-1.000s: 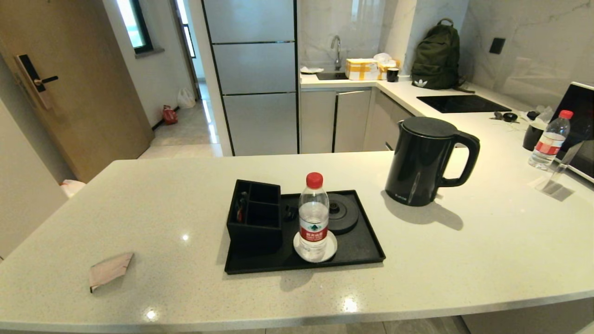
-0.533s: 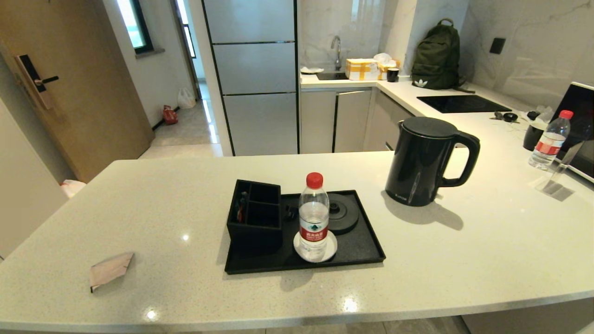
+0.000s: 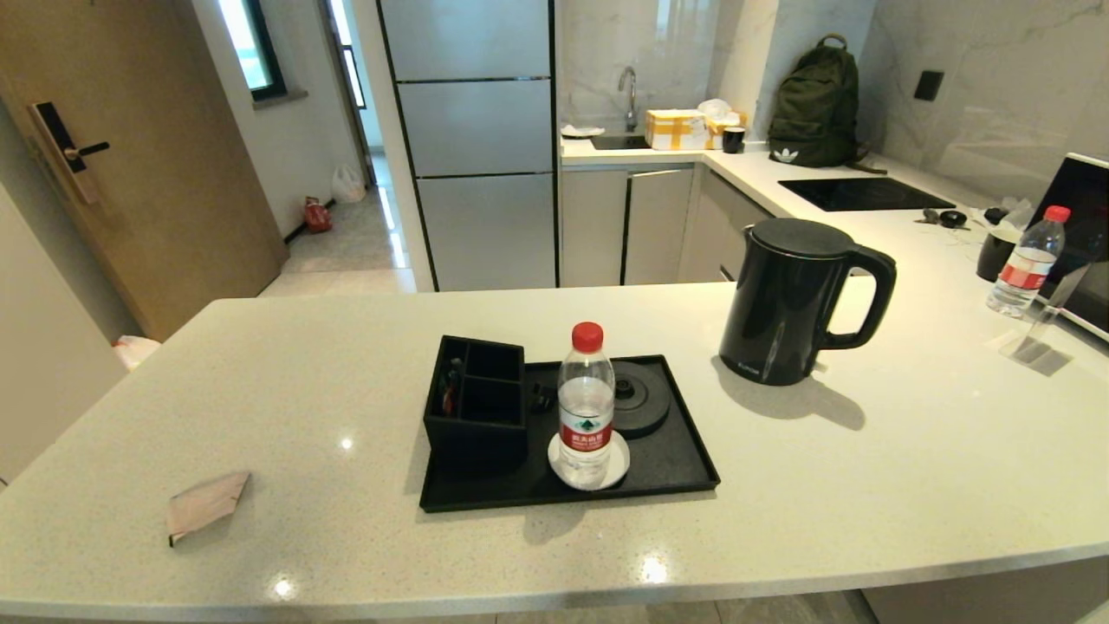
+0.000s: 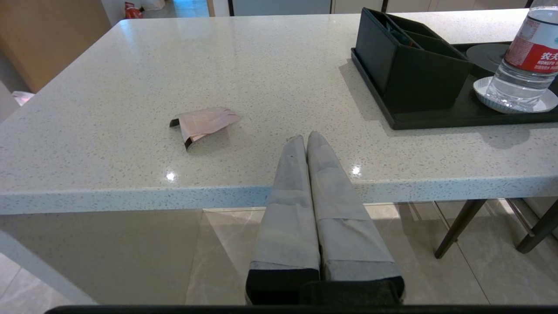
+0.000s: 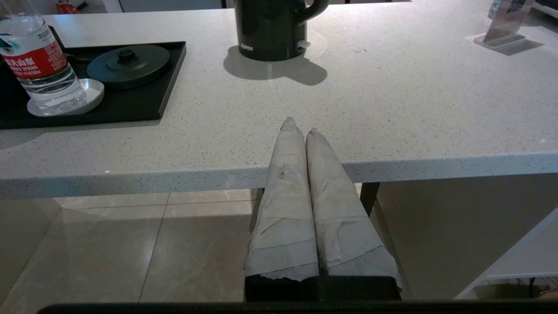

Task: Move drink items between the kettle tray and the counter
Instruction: Return the kettle to its original position

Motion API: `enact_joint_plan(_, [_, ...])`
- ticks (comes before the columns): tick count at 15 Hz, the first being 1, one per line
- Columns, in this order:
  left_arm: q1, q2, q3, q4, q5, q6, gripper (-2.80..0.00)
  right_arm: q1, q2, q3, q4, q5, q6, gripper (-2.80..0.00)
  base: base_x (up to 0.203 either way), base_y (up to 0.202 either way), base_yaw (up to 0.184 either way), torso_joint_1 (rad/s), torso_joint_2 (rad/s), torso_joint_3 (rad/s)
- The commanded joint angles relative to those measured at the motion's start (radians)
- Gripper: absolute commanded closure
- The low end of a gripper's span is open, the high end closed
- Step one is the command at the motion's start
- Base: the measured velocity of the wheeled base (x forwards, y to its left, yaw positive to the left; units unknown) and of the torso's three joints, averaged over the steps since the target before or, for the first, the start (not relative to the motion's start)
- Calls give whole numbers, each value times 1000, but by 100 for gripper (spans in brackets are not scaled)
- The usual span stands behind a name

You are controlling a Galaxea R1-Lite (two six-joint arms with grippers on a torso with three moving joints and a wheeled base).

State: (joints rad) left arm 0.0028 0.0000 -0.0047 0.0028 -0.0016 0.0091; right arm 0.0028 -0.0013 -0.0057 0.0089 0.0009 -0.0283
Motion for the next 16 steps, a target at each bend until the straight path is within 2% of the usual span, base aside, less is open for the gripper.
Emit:
enact_joint_plan(1, [0,2,0,0,0,0,0,0,1,0,0,1,-1,0,0,0,0,0,0,0])
enact_joint_plan(16, [0,0,0,0,0,0,0,0,3,-5,14,1,-16,0,0,0,0,0,0,0])
